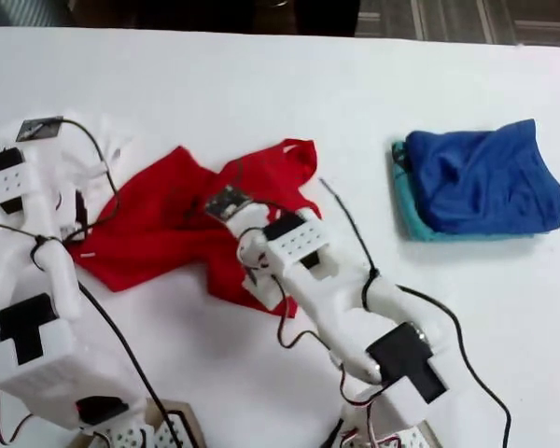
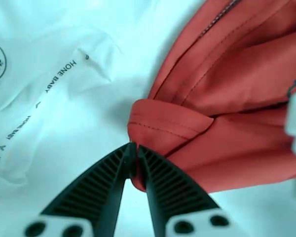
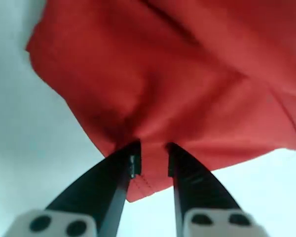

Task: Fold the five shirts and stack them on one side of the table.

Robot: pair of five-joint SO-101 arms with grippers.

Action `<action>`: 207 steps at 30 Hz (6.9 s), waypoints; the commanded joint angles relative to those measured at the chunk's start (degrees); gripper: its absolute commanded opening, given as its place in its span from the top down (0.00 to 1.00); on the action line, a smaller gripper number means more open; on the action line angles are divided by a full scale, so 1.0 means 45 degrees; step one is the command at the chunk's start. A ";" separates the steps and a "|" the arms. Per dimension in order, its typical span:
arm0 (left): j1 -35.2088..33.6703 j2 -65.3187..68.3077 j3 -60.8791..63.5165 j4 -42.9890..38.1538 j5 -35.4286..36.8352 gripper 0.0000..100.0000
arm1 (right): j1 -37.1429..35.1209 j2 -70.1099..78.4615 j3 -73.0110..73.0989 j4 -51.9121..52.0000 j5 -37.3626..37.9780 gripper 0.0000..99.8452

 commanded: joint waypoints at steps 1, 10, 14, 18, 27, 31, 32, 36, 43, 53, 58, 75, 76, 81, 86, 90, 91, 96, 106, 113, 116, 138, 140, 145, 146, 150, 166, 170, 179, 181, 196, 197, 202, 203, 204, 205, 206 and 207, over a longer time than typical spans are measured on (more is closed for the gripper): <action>-0.0156 -0.0567 -0.0127 -0.0137 0.0000 0.97 | 0.0186 0.0010 -0.0039 0.0303 -0.0059 0.90; -0.0449 -0.0547 -0.0127 -0.0332 0.0000 0.97 | 0.0889 -0.2295 -0.0098 0.2022 -0.0176 0.84; -0.0410 -0.0547 -0.0147 -0.0332 0.0000 0.97 | 0.0947 -0.2823 -0.0039 0.2139 -0.0195 0.81; -0.0410 -0.0547 -0.0147 -0.0488 0.0020 0.97 | 0.0654 -0.2178 -0.0020 0.2139 -0.0195 0.81; -0.0430 -0.0547 -0.0127 -0.0508 0.0020 0.97 | -0.0557 -0.0596 -0.0059 0.2100 -0.0176 0.81; -0.0449 -0.0547 -0.0147 -0.0508 0.0020 0.97 | -0.0908 -0.0557 -0.0039 0.2159 -0.0137 0.81; -0.0449 -0.0547 -0.0147 -0.0508 0.0020 0.97 | -0.0947 -0.0498 -0.0039 0.2159 -0.0117 0.81; -0.0449 -0.0547 -0.0147 -0.0508 0.0020 0.97 | -0.0928 -0.0479 -0.0039 0.2081 -0.0078 0.80; -0.0449 -0.0547 -0.0147 -0.0508 0.0020 0.97 | -0.0889 -0.0459 -0.0039 0.1651 -0.0059 0.73; -0.0449 -0.0567 -0.0147 -0.0410 0.0020 0.97 | -0.0889 0.0791 -0.0078 0.1651 -0.0059 0.73; -0.0586 -0.0567 -0.0147 -0.0410 -0.0020 0.97 | -0.0869 0.1768 -0.0117 0.1514 0.0645 0.73; -0.0625 -0.0547 -0.0147 -0.0410 -0.0098 0.97 | 0.1104 0.0225 -0.0703 0.1026 0.0840 0.98; -0.0586 -0.0547 -0.0147 -0.0430 -0.0098 0.97 | 0.1319 -0.0322 -0.0684 0.1123 0.1094 0.98; 0.0176 -0.0547 -0.0147 -0.0391 -0.0098 0.97 | 0.2237 -0.3429 -0.0684 0.1866 0.1954 0.98; 0.1426 -0.0567 -0.0166 -0.0371 0.0000 0.97 | 0.3585 -0.6144 -0.0664 0.1612 0.1915 0.98; 0.2520 -0.0567 -0.0791 0.0117 0.0020 0.97 | 0.4347 -0.7179 -0.0723 0.0244 0.1973 0.98; 0.2696 -0.0567 -0.1299 0.0547 0.0039 0.97 | 0.4444 -0.7297 -0.0723 0.0166 0.1973 0.98; 0.2969 -0.0567 -0.5597 0.3712 0.0039 0.97 | 0.4737 -0.7805 -0.0996 -0.0088 0.1915 0.98; 0.2911 -0.1582 -0.9192 0.5118 0.0762 0.97 | 0.6554 -0.9700 -0.3165 -0.0420 0.0938 0.98; 0.3731 -0.4396 -0.9192 0.5099 0.1074 0.97 | 0.6515 -1.0540 -0.4259 0.0029 0.1348 0.98; 0.3927 -0.5705 -0.9270 0.5079 0.1094 0.97 | 0.6574 -1.1360 -0.4650 0.0381 0.1387 0.98; 0.3438 -0.8264 -0.6750 0.3829 0.2403 0.97 | 0.8274 -1.5463 -0.5158 -0.1729 0.2969 0.98; 0.3087 -0.8264 -0.6203 0.3438 0.2422 0.97 | 0.8293 -1.5365 -0.5705 -0.1690 0.2969 0.98; 0.2540 -0.8283 -0.6281 0.3458 0.2422 0.97 | 0.8313 -1.5463 -0.6701 -0.1377 0.2950 0.98; 0.2540 -0.8283 -0.6418 0.3634 0.2422 0.97 | 0.8293 -1.5463 -0.6896 -0.1104 0.2930 0.98; 0.2579 -0.8908 -0.6691 0.3849 0.2442 0.97 | 0.8274 -1.5463 -0.7385 -0.0342 0.2930 0.98; 0.2540 -0.9045 -0.2295 0.1856 0.2325 0.97 | 0.3077 -1.2806 0.1719 0.1807 -0.0723 0.86; 0.2540 -0.9045 -0.0908 0.0918 0.2325 0.97 | 0.2413 -1.0520 0.3341 0.0303 -0.0586 0.77; 0.2540 -0.9045 -0.0186 0.0488 0.2325 0.97 | 0.1592 -0.5284 0.3145 -0.1182 -0.0606 0.76; 0.2540 -0.9045 -0.0186 0.0488 0.2325 0.97 | 0.1514 -0.4327 0.2716 -0.1221 -0.0606 0.76; 0.2540 -0.9045 -0.0186 0.0488 0.2325 0.97 | 0.1690 0.2471 -0.1582 0.0440 -0.0586 1.00; 0.2540 -0.9045 -0.0186 0.0488 0.2325 0.97 | 0.1807 0.2628 -0.1797 0.0557 -0.0586 0.96; 0.2540 -0.8928 -0.0127 0.0488 0.2325 0.97 | 0.2960 0.2784 -0.2735 0.0537 -0.0059 0.98; 0.2559 -0.8928 -0.0010 0.0488 0.2325 0.97 | 0.3272 0.2803 -0.3048 0.0537 0.0410 0.98; 0.2598 -0.8967 0.0147 0.0410 0.2325 0.97 | 0.3604 0.2803 -0.3380 0.0537 0.0860 0.98; 0.2598 -0.8967 0.0342 0.0332 0.2325 0.97 | 0.3995 0.2823 -0.3751 0.0537 0.1211 0.98; 0.2598 -0.8967 0.0557 0.0254 0.2325 0.97 | 0.4386 0.2842 -0.4220 0.0557 0.1524 0.98; 0.2598 -0.8967 0.0811 0.0117 0.2325 0.97 | 0.4796 0.2862 -0.4728 0.0557 0.1817 0.98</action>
